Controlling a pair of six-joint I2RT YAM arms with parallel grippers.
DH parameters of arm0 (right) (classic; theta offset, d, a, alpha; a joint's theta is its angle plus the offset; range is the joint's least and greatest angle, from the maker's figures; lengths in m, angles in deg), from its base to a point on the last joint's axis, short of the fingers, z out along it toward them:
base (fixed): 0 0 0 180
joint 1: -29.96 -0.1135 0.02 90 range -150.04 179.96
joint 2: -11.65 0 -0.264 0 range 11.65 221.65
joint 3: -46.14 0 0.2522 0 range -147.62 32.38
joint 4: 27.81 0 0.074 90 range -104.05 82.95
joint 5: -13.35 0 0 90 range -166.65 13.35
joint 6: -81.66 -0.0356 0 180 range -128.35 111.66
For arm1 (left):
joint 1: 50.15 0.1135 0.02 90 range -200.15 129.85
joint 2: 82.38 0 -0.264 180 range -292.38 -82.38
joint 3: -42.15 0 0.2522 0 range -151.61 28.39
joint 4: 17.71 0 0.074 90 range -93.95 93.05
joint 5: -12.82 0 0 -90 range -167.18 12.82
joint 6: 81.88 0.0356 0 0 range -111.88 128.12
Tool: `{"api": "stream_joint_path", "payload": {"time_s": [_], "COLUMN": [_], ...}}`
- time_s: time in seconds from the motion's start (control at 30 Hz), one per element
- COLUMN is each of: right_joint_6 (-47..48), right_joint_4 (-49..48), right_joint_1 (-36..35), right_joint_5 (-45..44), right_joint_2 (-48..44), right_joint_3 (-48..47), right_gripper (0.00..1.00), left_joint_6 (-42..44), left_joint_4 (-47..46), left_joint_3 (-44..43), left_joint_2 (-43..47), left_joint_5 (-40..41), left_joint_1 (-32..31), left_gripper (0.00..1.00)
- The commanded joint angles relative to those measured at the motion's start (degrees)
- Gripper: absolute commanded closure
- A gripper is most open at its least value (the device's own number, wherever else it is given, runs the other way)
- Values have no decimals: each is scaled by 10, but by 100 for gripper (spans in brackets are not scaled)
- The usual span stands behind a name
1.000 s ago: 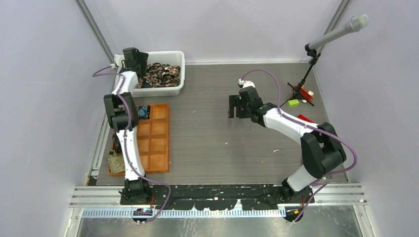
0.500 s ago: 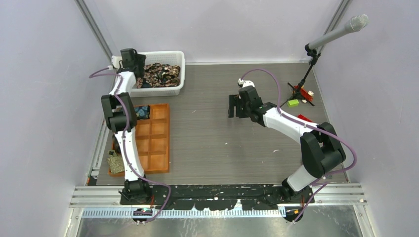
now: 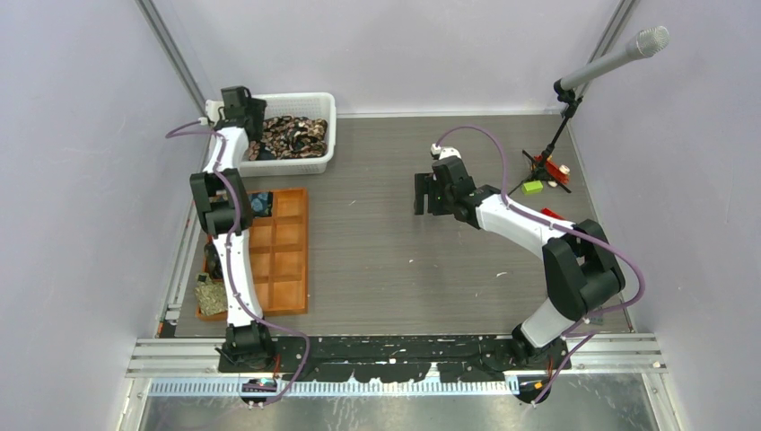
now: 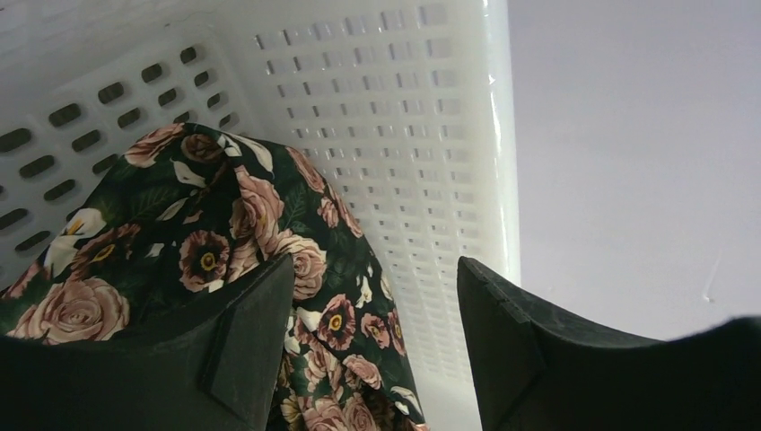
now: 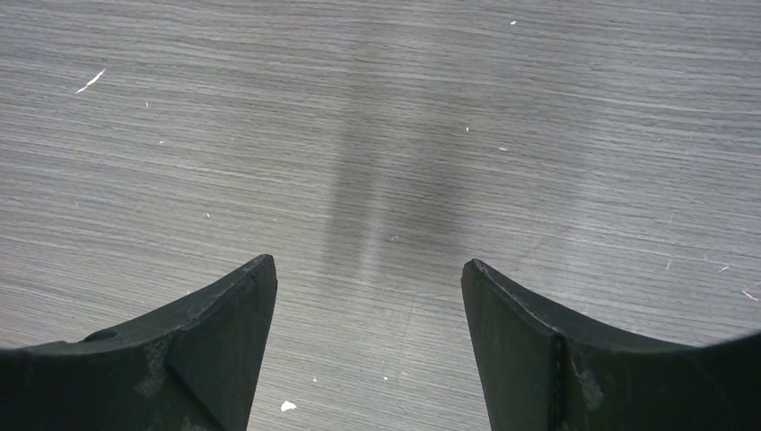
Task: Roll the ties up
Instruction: Pick up the tie from the bin.
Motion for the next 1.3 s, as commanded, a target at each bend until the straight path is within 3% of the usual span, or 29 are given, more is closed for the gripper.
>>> {"api": "stream_joint_path", "payload": {"time_s": [0.0,0.4,0.67,1.07,1.13,1.23,1.27], "right_joint_6": [1,2,2,3,4,3,3], "right_joint_4": [-5,-5,-4,2,3,4,4], "right_joint_1": [2,2,1,1,2,2,2], "right_joint_5": [2,3,5,7,7,7,6], "right_joint_2": [2,2,4,10,11,12,12], "right_joint_3": [-28,-29,-30,-38,-39,-40,-40], "right_gripper": [20,21,21,22,23,23,23], "left_joint_6": [6,-1,-2,-16,-18,-17,-15], "left_joint_4": [15,21,5,6,-1,-11,-17], "left_joint_3": [3,38,16,-82,-82,-80,-77], "left_joint_2": [11,30,16,-59,-64,-61,-56], "left_joint_5": [9,8,6,-1,-7,-19,-23], "left_joint_1": [4,3,4,3,3,3,3], "left_gripper": [31,31,33,58,70,98,100]}}
